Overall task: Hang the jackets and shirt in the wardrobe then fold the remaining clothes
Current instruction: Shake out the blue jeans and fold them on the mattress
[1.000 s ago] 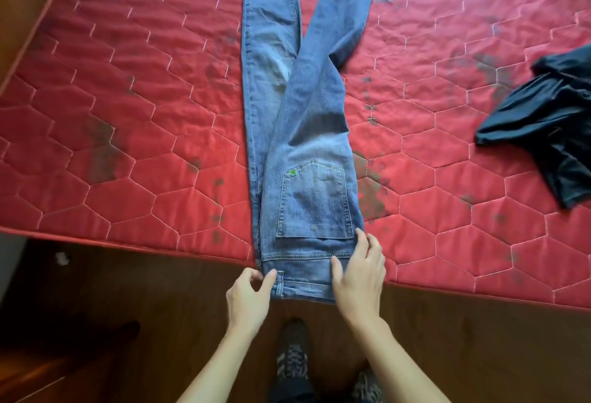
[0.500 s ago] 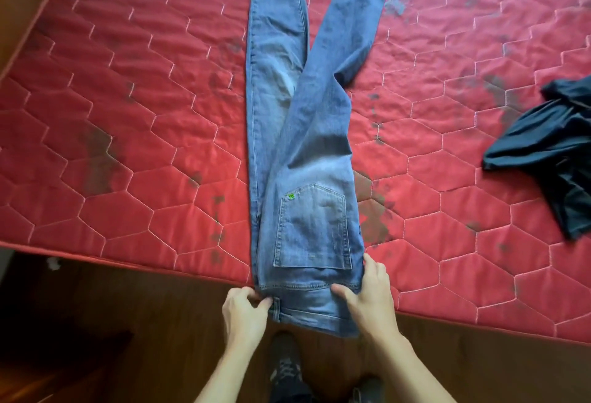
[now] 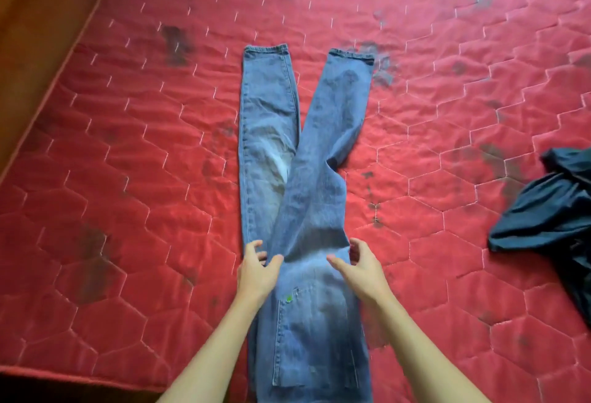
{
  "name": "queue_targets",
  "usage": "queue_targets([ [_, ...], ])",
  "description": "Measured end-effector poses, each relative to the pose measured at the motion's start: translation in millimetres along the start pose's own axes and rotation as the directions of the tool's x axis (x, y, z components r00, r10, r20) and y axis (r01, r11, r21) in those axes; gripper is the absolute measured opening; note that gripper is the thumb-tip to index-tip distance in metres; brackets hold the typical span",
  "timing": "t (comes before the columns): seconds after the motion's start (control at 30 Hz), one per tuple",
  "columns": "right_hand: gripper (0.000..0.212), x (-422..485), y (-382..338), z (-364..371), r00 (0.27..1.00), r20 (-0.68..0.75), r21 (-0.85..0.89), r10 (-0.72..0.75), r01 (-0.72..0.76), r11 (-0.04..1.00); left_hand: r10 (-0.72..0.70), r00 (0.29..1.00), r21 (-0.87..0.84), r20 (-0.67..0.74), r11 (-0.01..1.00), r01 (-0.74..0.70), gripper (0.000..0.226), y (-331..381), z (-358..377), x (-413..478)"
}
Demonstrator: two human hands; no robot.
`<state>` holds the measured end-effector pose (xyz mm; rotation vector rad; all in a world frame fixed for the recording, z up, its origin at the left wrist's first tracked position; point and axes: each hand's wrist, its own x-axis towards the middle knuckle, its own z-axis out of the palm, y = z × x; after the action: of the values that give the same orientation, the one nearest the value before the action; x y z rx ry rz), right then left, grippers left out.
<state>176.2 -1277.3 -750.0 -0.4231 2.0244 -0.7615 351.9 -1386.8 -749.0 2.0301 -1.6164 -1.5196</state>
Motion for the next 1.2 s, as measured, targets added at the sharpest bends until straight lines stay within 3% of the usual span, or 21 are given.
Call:
queue_targets([
  [0.1, 0.072, 49, -31, -9, 0.998, -0.003, 0.184, 0.070, -0.068, 0.981, -0.095, 0.993, -0.090, 0.072, 0.991, 0.101, 0.041, 41, 16, 51],
  [0.23, 0.031, 102, -63, -22, 0.982, 0.169, 0.307, 0.086, -0.135, 0.942, -0.135, 0.967, -0.258, 0.218, 0.947, 0.190, 0.041, 78, 34, 104],
  [0.33, 0.020, 130, -88, -25, 0.957, 0.273, 0.383, 0.101, -0.205, 0.901, -0.084, 0.940, -0.328, 0.331, 0.924, 0.198, 0.028, 105, 44, 133],
  [0.43, 0.022, 161, -110, -22, 0.958, 0.248, 0.467, 0.146, -0.251, 0.848, -0.061, 0.914, -0.339, 0.402, 0.917, 0.210, 0.027, 136, 48, 159],
  [0.5, 0.037, 177, -129, -23, 0.958, 0.252, 0.554, 0.140, -0.261, 0.791, -0.052, 0.887, -0.350, 0.459, 0.907, 0.234, 0.029, 156, 46, 177],
  [0.6, 0.039, 188, -161, -37, 0.928, 0.362, 0.666, 0.090, -0.325, 0.672, -0.041, 0.789, -0.363, 0.613, 0.872, 0.328, 0.037, 192, 36, 197],
  [0.7, 0.036, 195, -189, -57, 0.900, 0.437, 0.757, -0.007, -0.363, 0.544, -0.007, 0.701, -0.388, 0.713, 0.828, 0.404, 0.028, 229, 14, 208],
  [0.83, 0.037, 208, -219, -77, 0.910, 0.415, 0.823, -0.024, -0.364, 0.436, 0.066, 0.713, -0.517, 0.698, 0.736, 0.438, 0.031, 269, -17, 235],
  [0.93, 0.046, 223, -263, -77, 0.890, 0.451, 0.783, -0.069, -0.357, 0.510, 0.109, 0.718, -0.558, 0.688, 0.712, 0.426, 0.037, 295, -39, 255],
  [1.07, 0.031, 253, -323, -60, 0.862, 0.494, 0.662, -0.110, -0.292, 0.690, 0.104, 0.750, -0.559, 0.653, 0.734, 0.385, 0.038, 315, -61, 280],
  [1.2, 0.037, 284, -361, -40, 0.858, 0.460, 0.650, -0.229, -0.149, 0.745, 0.145, 0.788, -0.608, 0.598, 0.723, 0.328, 0.032, 325, -78, 304],
])
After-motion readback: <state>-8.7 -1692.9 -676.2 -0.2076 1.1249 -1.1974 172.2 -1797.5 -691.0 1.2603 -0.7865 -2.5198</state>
